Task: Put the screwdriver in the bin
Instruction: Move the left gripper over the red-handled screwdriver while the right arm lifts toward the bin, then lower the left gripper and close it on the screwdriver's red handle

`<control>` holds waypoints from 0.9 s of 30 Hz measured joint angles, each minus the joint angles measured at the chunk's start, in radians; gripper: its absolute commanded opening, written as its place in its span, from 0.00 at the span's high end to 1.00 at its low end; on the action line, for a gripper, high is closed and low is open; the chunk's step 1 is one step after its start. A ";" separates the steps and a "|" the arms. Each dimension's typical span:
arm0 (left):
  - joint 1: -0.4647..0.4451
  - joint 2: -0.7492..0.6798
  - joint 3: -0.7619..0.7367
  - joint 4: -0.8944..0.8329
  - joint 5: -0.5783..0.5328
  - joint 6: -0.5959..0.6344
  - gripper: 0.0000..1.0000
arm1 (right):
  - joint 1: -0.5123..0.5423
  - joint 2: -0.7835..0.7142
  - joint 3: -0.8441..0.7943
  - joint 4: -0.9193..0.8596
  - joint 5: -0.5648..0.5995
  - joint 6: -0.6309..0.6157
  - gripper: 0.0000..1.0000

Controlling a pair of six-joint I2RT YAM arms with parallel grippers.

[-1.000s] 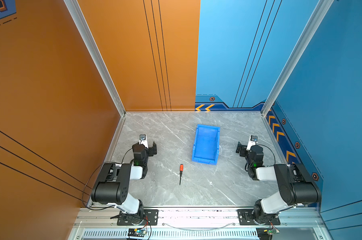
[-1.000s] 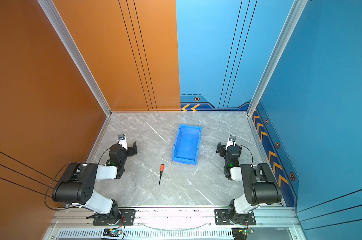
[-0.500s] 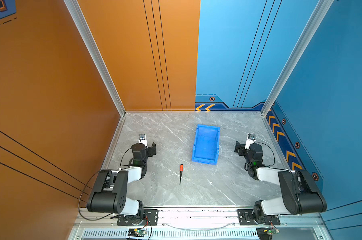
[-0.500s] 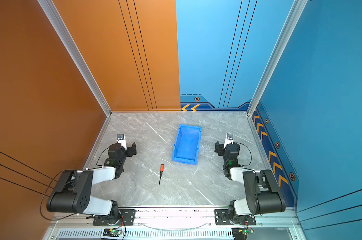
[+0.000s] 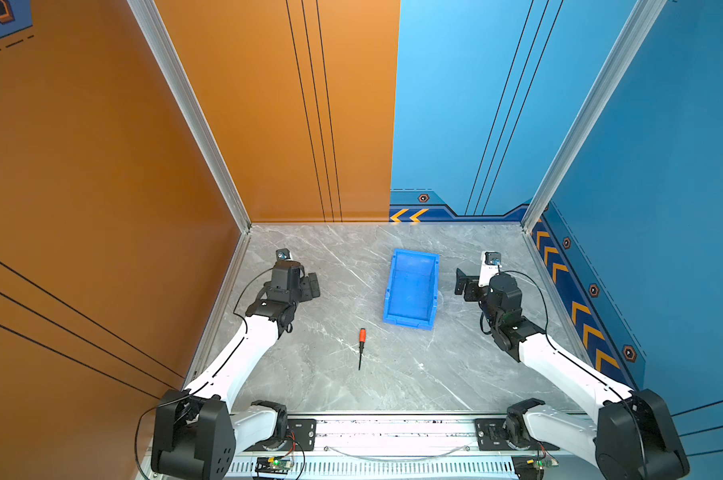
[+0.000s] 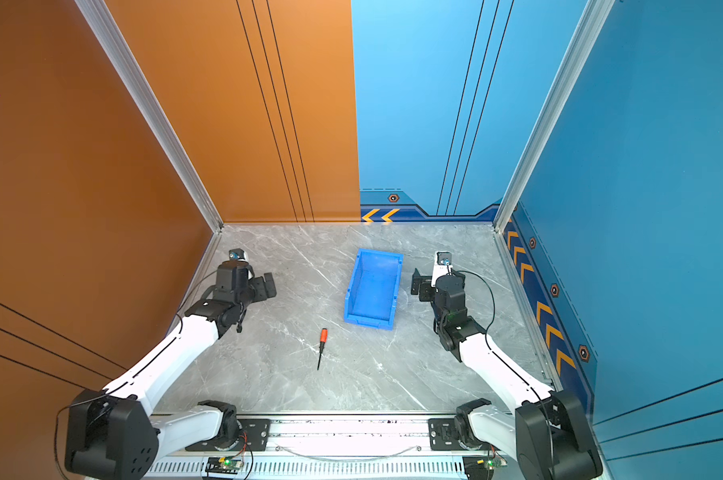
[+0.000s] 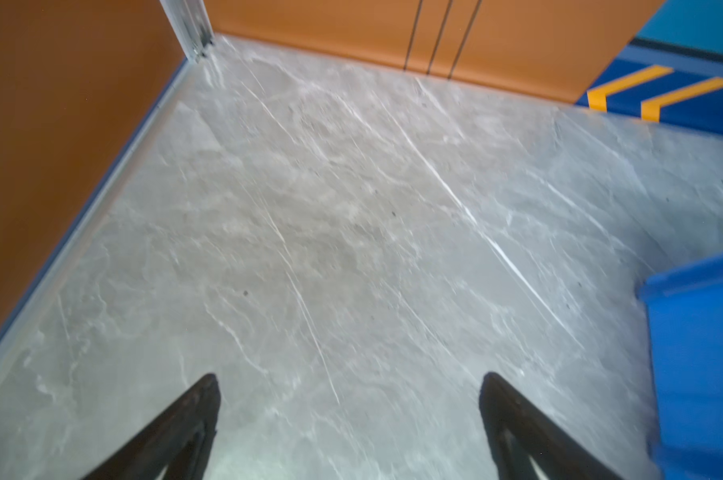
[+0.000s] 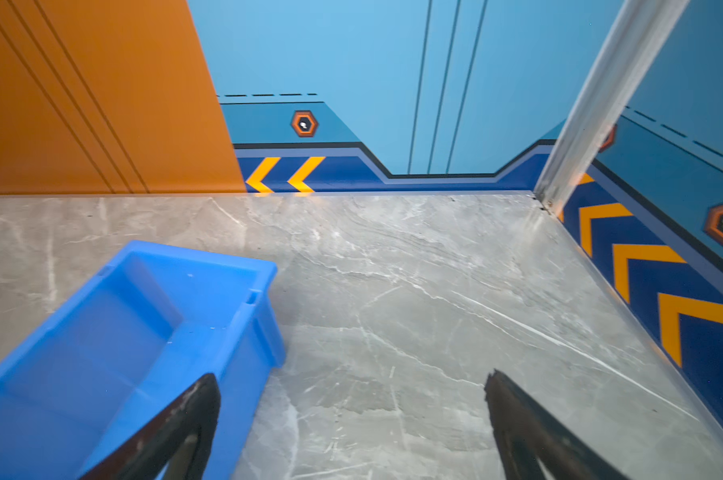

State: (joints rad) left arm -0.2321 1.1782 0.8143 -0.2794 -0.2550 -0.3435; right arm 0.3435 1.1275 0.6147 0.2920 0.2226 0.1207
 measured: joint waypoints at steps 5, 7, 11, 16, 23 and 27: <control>-0.131 -0.004 0.026 -0.163 0.002 -0.093 0.02 | 0.106 -0.041 0.044 -0.121 -0.045 0.014 0.00; -0.180 0.006 0.055 -0.214 0.004 -0.129 0.02 | 0.147 -0.047 0.064 -0.177 -0.064 0.015 0.00; -0.266 0.043 0.098 -0.272 0.017 -0.194 0.02 | 0.203 -0.049 0.094 -0.262 -0.097 0.021 0.00; -0.338 0.106 0.109 -0.323 0.040 -0.257 0.02 | 0.254 -0.087 0.096 -0.325 -0.135 0.045 0.00; -0.403 0.193 0.138 -0.359 0.055 -0.314 0.03 | 0.283 -0.150 0.076 -0.371 -0.156 0.084 0.00; -0.423 0.244 0.161 -0.363 0.065 -0.335 0.09 | 0.314 -0.185 0.042 -0.399 -0.156 0.087 0.00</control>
State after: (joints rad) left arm -0.6552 1.4223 0.9756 -0.6426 -0.1902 -0.6785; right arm 0.6579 0.9424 0.6567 -0.1070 0.0662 0.2077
